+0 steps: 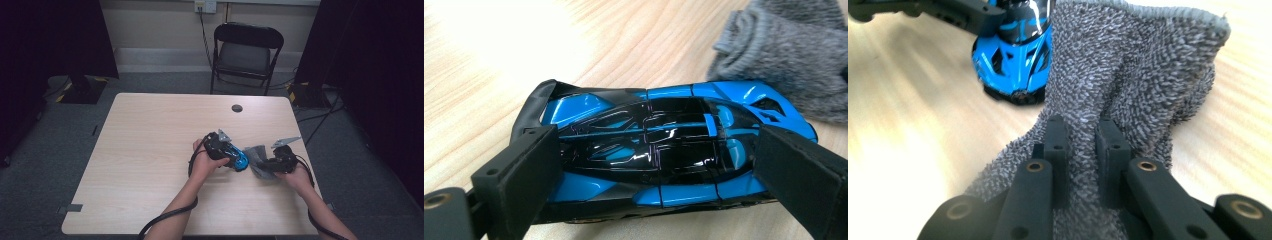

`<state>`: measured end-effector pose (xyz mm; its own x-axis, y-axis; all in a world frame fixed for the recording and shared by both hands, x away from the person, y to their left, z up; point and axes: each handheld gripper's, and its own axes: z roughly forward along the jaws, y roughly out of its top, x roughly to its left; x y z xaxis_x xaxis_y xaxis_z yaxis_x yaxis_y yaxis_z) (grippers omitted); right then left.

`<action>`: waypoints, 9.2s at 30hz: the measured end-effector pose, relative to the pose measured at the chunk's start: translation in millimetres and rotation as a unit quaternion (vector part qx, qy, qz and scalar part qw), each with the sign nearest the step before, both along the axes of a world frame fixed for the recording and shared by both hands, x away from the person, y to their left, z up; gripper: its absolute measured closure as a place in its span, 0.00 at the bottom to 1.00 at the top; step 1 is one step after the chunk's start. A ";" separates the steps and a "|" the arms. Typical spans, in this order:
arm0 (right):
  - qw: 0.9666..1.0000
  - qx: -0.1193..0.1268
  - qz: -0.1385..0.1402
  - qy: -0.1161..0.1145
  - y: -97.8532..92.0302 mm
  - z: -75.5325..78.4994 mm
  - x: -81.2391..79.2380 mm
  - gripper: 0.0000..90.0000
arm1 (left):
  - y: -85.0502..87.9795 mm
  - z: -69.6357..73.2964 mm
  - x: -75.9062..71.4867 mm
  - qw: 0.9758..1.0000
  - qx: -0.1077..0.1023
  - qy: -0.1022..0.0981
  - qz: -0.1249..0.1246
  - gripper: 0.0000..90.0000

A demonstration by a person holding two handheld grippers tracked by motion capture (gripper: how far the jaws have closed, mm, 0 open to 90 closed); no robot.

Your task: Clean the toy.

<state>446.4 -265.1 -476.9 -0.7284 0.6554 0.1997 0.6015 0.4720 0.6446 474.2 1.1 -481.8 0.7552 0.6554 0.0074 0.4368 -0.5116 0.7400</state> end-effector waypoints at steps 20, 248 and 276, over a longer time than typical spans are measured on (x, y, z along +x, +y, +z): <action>0.997 0.022 -0.052 -0.051 -1.0 29.6 31.2 0.87 | 0.7 -0.4 -0.4 1.000 -0.001 -0.001 0.001 0.06; 0.996 -0.032 0.022 -0.080 31.2 -5.2 43.4 0.85 | 3.5 -2.8 -0.9 1.000 -0.012 -0.010 0.000 0.06; 0.997 -0.018 0.029 -0.073 2.3 -4.6 8.5 0.85 | 1.8 -1.6 -1.1 1.000 -0.007 -0.005 0.003 0.06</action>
